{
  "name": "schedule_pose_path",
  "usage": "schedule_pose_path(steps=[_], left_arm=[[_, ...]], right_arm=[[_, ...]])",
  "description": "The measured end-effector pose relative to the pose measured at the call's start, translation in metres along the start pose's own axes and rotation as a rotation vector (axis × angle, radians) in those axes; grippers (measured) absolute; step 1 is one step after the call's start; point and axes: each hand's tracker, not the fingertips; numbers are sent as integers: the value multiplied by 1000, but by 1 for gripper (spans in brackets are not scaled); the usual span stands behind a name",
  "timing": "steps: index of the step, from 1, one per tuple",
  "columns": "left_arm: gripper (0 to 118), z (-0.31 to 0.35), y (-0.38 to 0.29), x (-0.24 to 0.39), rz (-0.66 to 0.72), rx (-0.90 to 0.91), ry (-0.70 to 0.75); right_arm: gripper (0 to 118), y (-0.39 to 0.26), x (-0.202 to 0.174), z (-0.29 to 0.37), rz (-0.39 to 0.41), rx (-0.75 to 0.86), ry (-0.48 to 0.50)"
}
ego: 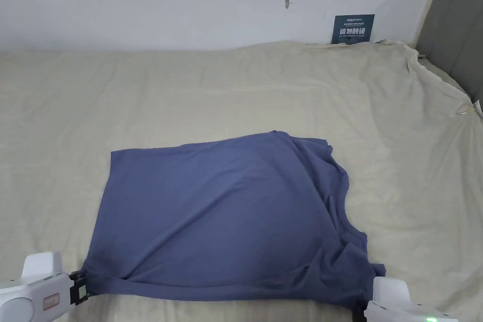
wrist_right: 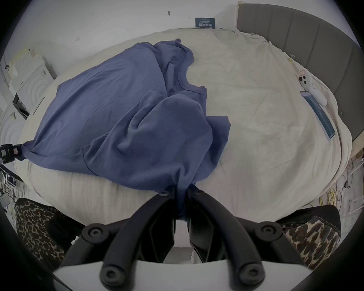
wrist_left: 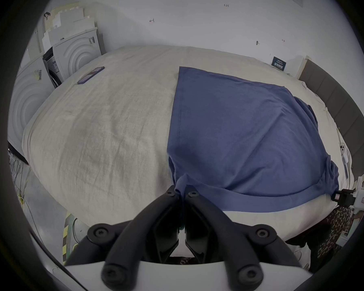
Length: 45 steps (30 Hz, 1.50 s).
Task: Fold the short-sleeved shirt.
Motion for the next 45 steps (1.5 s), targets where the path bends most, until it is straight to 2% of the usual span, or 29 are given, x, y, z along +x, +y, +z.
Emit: schedule_pose_path(steps=[2,9,16,22,30,36,37,38,39,40,41,42,44,45], left_arm=[[1,2,2,-1,7,5,-4],[1,8,31,-3,21,54,-20],[1,-7,82,-2,24,97,-14],[1,-52,124,3,19,53,1],[1,-123,144,11,15,-32,30],[1,-153,145,22,-67,-95,76],[2,-155,145,23,-66,-101,81],[7,-154,147,25,-61,-104,88],[16,-152,149,26,-54,-107,93],[33,-148,151,27,-49,-110,80],[33,-143,153,29,-52,-111,73],[39,-136,153,30,-66,-101,43],[81,-118,153,35,-81,-75,49],[95,-106,154,38,-88,-38,61]], right_arm=[[6,6,4,12,-7,40,22],[6,71,-2,54,50,209,57],[6,148,-8,30,82,245,62],[6,199,-6,-33,36,127,74],[6,233,-15,-114,99,10,14],[7,227,-14,-134,31,-44,4],[13,227,-9,-136,22,-45,9],[21,225,-9,-134,20,-41,9],[35,225,-10,-130,20,-38,4],[53,225,-10,-125,23,-38,-2],[53,225,-6,-121,27,-34,-1],[60,224,-5,-113,29,-20,8],[92,221,-3,-88,-4,59,41],[98,220,-1,-74,-17,105,59]])
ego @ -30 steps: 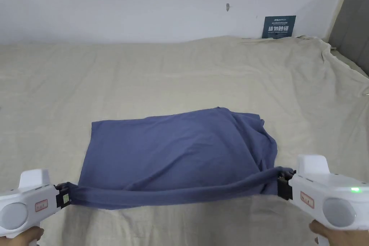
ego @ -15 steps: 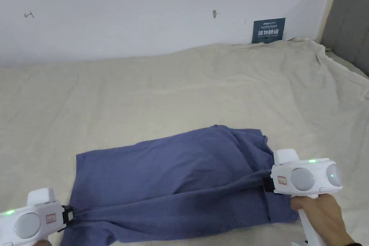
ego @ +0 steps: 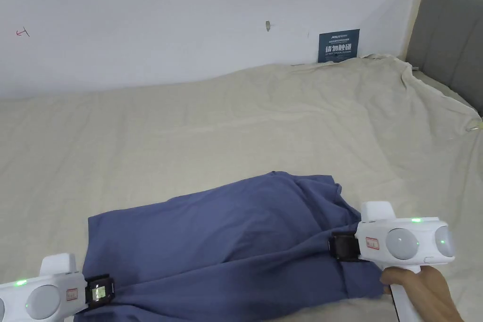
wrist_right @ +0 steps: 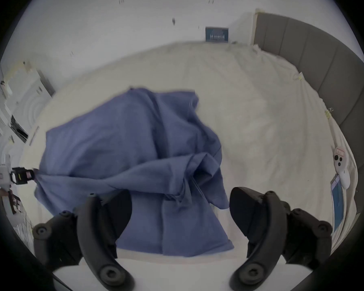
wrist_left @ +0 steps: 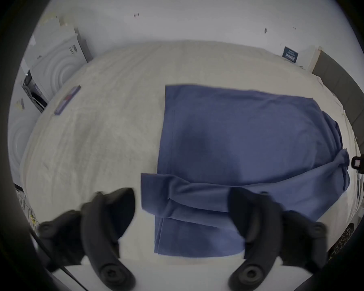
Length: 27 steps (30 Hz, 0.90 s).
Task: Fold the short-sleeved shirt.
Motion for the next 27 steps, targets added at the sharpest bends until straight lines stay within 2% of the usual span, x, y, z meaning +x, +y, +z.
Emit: schedule_pose_path(steps=[1,7,11,13,15,17,18,19,20,22,27], left_arm=[[105,11,0,1,2,44,4],[106,95,-11,0,64,235,-70],[106,143,-30,0,104,320,-118],[105,161,-41,1,104,347,-126],[101,179,-55,4,83,424,-110],[76,193,-69,6,73,480,-108],[58,197,-75,6,67,506,-114],[33,201,-81,7,61,527,-122],[19,204,-86,7,65,511,-124],[0,206,-96,7,78,519,-116],[0,199,-108,4,59,466,-125]], right_arm=[[98,0,0,15,-4,41,21],[102,-15,-8,115,-5,254,68],[105,-37,-12,172,34,346,86],[100,-47,-16,194,49,384,89],[85,-60,-17,214,70,429,77],[42,-69,-19,227,91,469,41],[17,-74,-20,231,104,485,36],[0,-79,-21,235,116,496,23],[0,-82,-23,237,125,505,3],[0,-88,-24,240,144,502,12],[0,-93,-21,234,129,492,12]])
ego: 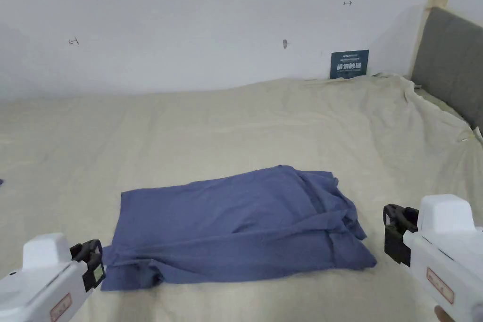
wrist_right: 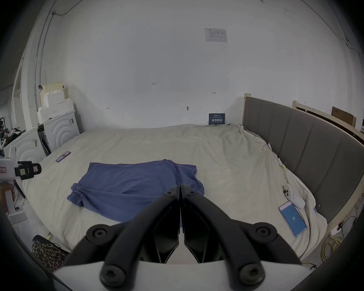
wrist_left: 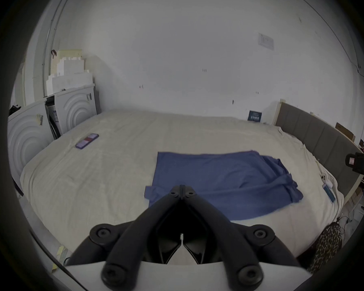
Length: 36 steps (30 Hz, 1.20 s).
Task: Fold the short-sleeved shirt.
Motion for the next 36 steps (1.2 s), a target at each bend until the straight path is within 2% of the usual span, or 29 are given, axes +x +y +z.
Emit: schedule_pose_path(steps=[4,8,10,12,15,16,18,23,25,28,30,33,36], left_arm=[[0,-18,-4,-10,-2,-115,33],[0,-55,-6,-31,123,-234,1],[1,-77,-9,-39,141,-295,7],[12,-99,-13,-45,142,-381,26],[65,-133,-19,-52,178,-477,36],[78,-144,-22,-53,174,-487,32],[81,-163,-26,-55,165,-508,55],[80,-198,-40,-59,141,-593,149],[76,-204,-46,-58,137,-593,152],[42,-207,-52,-55,134,-595,137],[40,-205,-54,-50,81,-581,167],[13,-203,-54,-50,66,-564,102],[4,-198,-49,-53,91,-557,90]], right_arm=[[0,-1,-2,-4,-13,-13,10],[0,-1,-5,-13,-13,-29,12],[0,-3,-5,-20,-14,-40,12],[0,-5,-5,-27,-17,-52,13],[0,-10,-5,-38,-24,-72,6],[0,-12,-5,-42,-30,-81,8],[0,-16,-3,-52,-37,-103,6],[0,-20,-2,-70,-47,-144,-12],[0,-22,-1,-75,-55,-154,-12],[0,-26,1,-84,-56,-173,-19],[0,-29,4,-91,-49,-199,-29],[0,-38,11,-108,-48,-251,-45],[1,-51,19,-139,-31,-338,-58]])
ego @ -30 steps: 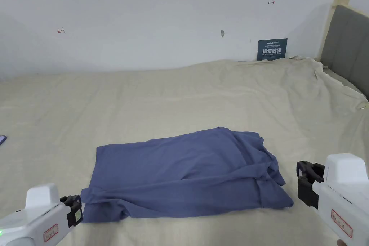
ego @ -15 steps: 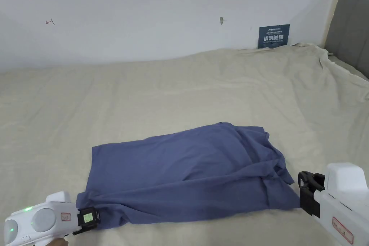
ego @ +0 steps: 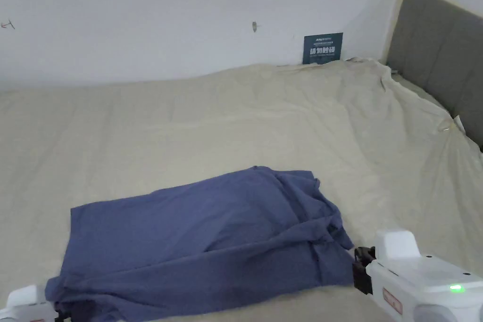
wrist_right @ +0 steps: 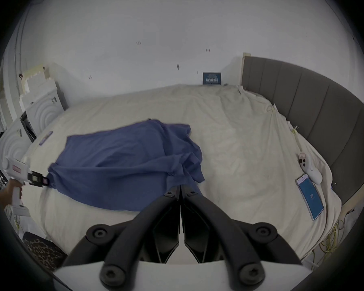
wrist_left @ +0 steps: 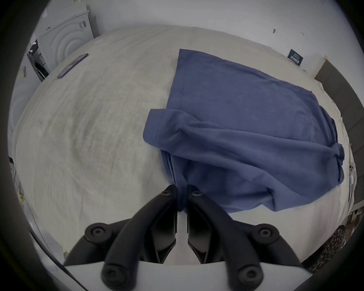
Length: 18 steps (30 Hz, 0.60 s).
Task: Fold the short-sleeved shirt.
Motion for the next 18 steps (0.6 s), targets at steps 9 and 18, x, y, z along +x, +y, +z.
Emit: schedule_pose_path(steps=[9,18], left_arm=[[3,47,0,0,27,105,-78],[3,49,-3,-4,58,94,-88]], right_arm=[[79,-11,9,-99,-71,-209,-47],[7,-17,8,-110,-107,-229,-24]])
